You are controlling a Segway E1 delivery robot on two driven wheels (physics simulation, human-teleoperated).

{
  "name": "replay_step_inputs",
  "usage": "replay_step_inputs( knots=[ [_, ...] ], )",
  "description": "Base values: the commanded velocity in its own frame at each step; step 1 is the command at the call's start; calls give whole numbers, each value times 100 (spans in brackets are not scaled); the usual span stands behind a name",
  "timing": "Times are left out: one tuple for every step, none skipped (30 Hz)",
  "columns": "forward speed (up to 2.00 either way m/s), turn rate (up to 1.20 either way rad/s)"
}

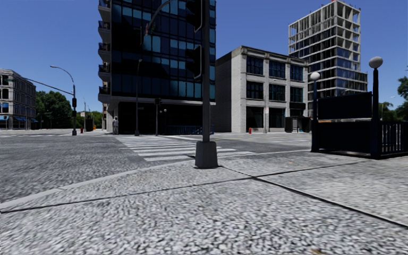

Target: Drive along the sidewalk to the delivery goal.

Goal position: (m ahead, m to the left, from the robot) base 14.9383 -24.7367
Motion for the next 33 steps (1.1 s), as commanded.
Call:
replay_step_inputs(
  knots=[
    [141,-26],
    [141,-32],
    [141,-40],
    [141,-40],
    [141,-50],
    [141,-56],
    [141,-58],
    [141,-58],
    [141,-59],
    [141,-60],
    [141,-63],
    [141,-63],
    [144,-64],
    [147,-65],
    [148,-65],
    [148,-65],
    [149,-66],
    [149,-67],
    [149,-67],
    [149,-67],
    [149,-67],
    [149,-70],
    [150,-76],
    [150,-76],
    [150,-78],
    [150,-78],
    [150,-79],
    [150,-79],
    [150,-79],
    [150,-79],
    [150,-79],
    [150,-79],
    [150,-79]
  ],
)
